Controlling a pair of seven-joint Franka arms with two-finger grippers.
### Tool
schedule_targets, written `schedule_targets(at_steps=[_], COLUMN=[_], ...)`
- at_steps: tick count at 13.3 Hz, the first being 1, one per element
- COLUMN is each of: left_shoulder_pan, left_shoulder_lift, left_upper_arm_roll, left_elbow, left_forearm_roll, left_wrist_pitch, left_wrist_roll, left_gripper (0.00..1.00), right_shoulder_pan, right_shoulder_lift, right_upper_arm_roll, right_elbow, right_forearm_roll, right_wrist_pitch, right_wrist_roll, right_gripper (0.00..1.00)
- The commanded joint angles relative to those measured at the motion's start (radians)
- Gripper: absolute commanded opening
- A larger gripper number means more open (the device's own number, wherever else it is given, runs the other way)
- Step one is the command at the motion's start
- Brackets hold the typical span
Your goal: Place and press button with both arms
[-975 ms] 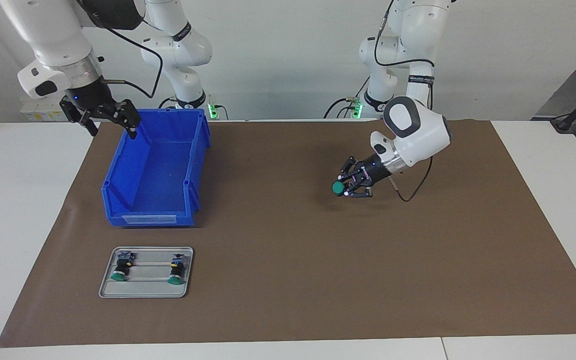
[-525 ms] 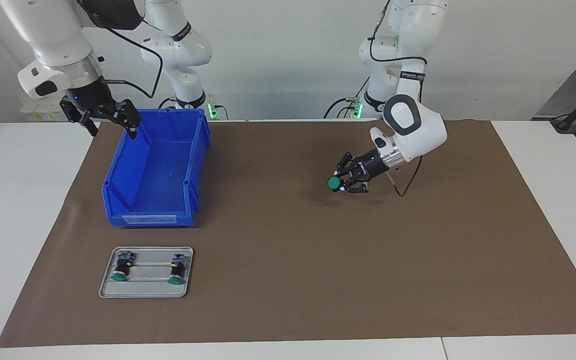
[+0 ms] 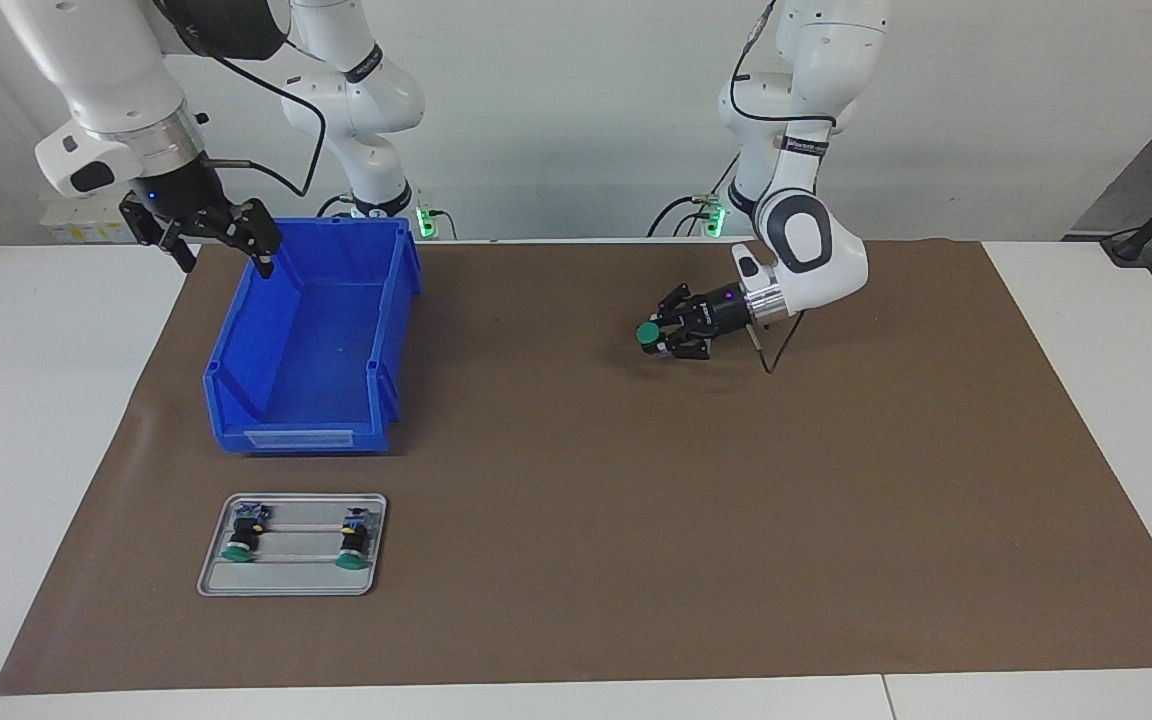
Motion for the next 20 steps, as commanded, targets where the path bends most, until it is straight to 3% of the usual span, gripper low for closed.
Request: schedule_targets(at_steps=[1, 8, 16, 20], left_shoulder_pan=[0.031, 0.02, -0.026, -0.083], left_shoulder_lift=[-0.027, 0.027, 0.038, 0.067], left_upper_arm_roll=[0.001, 0.001, 0.001, 0.002], left_elbow=[-0.037, -0.093, -0.112, -0.098], left_forearm_roll=[-0.039, -0.102, -0.19, -0.337], left_wrist_pitch=[-0.09, -0.159, -0.193, -0.169], left_wrist_roll=[0.057, 0.251, 0.284, 0.325], left_gripper=[0.06, 0.05, 0.06, 0.1], right_shoulder_pan=[-0.013, -0.013, -0.013, -0.013], right_shoulder_lift=[-0.016, -0.016, -0.016, -0.016], right_upper_arm_roll=[0.012, 0.012, 0.012, 0.012], right_elbow=[-0.012, -0.012, -0.012, -0.012], right_forearm_roll=[-0.001, -0.001, -0.001, -0.001], right_wrist_pitch=[-0.009, -0.009, -0.009, -0.009], right_wrist_roll=[-0.021, -0.021, -0.021, -0.021], right_gripper=[1.0, 1.0, 1.0, 1.0])
